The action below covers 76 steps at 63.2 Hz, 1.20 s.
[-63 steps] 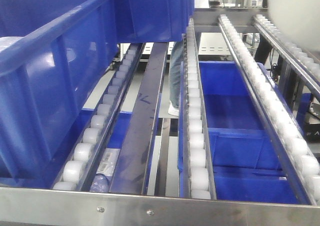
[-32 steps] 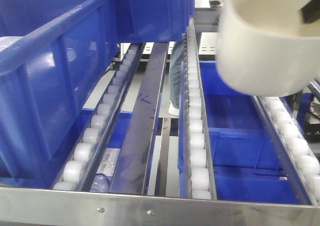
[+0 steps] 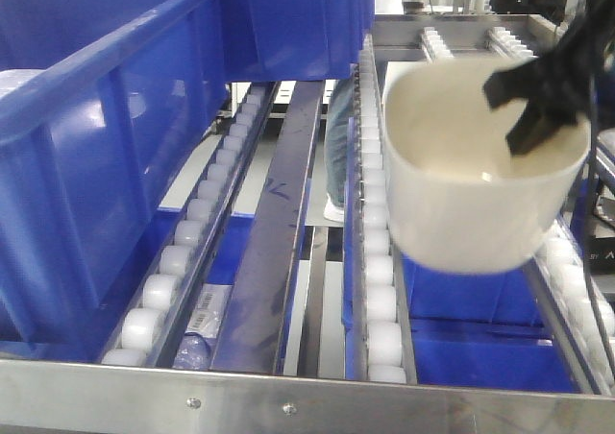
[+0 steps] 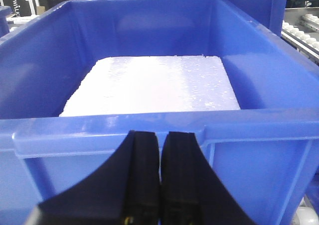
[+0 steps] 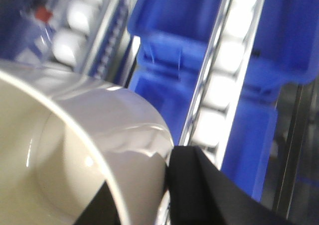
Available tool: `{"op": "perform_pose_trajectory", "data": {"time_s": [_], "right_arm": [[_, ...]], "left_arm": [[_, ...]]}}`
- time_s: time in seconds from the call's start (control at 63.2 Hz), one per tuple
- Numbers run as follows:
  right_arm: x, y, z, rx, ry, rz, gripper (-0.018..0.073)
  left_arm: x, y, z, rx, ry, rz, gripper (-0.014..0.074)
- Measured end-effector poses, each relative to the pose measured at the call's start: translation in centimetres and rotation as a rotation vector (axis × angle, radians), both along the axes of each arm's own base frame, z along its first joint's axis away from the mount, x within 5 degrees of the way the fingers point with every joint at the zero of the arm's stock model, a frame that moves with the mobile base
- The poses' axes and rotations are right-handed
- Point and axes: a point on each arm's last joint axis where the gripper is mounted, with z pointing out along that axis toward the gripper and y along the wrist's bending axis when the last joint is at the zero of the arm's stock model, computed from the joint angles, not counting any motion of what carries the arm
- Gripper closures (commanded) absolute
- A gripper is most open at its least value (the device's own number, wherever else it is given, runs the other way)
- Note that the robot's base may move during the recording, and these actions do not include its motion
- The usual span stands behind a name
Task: Move white bin to right shelf second layer
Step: 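Lower the white bin with the right gripper onto the roller track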
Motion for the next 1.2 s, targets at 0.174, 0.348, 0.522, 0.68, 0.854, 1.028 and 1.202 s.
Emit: {"op": "perform_pose_trajectory", "data": {"time_s": [0.174, 0.348, 0.522, 0.68, 0.854, 1.028, 1.202], "right_arm": [[0.4, 0.1, -0.5, -0.002, 0.009, 0.000, 0.0502], [0.7, 0.0, -0.8, -0.006, 0.012, -0.002, 0.0502], [0.8, 0.0, -1.0, -0.014, 0.018, 0.001, 0.0502], [0.8, 0.0, -1.1, -0.014, 0.020, 0.001, 0.0502], [0.8, 0.0, -1.2, -0.015, 0.021, 0.001, 0.0428], [1.0, 0.0, -1.4, -0.005, 0.023, -0.006, 0.0150], [1.1, 0.3, -1.3, 0.030, 0.009, -0.020, 0.0080]], "left_arm": [[0.0, 0.0, 0.0, 0.000, 0.000, 0.000, 0.0512], [0.0, 0.0, 0.0, 0.000, 0.000, 0.000, 0.0512], [0.0, 0.0, 0.0, 0.000, 0.000, 0.000, 0.0512], [0.0, 0.0, 0.0, 0.000, 0.000, 0.000, 0.0512], [0.0, 0.0, 0.0, 0.000, 0.000, 0.000, 0.0512], [0.0, 0.0, 0.0, 0.000, 0.000, 0.000, 0.0512], [0.0, 0.0, 0.0, 0.000, 0.000, 0.000, 0.0512]]}}
